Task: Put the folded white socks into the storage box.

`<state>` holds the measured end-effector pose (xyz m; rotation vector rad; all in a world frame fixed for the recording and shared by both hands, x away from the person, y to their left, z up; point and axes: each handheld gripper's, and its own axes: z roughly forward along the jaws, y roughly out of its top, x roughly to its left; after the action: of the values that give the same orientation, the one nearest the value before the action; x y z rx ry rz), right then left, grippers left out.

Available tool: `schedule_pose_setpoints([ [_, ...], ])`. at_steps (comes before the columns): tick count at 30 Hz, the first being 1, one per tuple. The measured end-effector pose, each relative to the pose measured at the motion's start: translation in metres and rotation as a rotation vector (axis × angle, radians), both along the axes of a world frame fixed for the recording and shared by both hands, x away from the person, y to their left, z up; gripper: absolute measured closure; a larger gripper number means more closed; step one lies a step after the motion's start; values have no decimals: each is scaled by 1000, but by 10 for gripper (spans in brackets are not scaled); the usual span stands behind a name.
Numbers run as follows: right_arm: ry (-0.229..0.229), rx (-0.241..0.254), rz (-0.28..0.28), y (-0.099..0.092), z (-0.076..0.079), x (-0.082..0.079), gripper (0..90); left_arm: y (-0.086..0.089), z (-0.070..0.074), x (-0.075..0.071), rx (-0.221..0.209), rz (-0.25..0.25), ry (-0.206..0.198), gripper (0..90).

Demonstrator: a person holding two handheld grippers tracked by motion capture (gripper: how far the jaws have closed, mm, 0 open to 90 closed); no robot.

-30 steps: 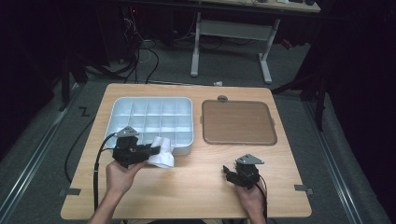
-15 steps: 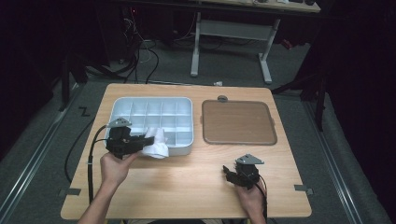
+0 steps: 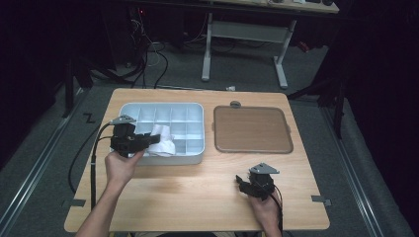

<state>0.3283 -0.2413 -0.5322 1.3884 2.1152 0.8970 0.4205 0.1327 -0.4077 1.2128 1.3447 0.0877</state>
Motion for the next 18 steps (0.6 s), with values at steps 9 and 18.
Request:
schedule_pose_setpoints([
  [9,0,2,0,0,0,0,384,3,-7,16,13,29,10,741],
  [18,-1,-1,2,0,0,0,383,0,-26,28,35,40,37,740],
])
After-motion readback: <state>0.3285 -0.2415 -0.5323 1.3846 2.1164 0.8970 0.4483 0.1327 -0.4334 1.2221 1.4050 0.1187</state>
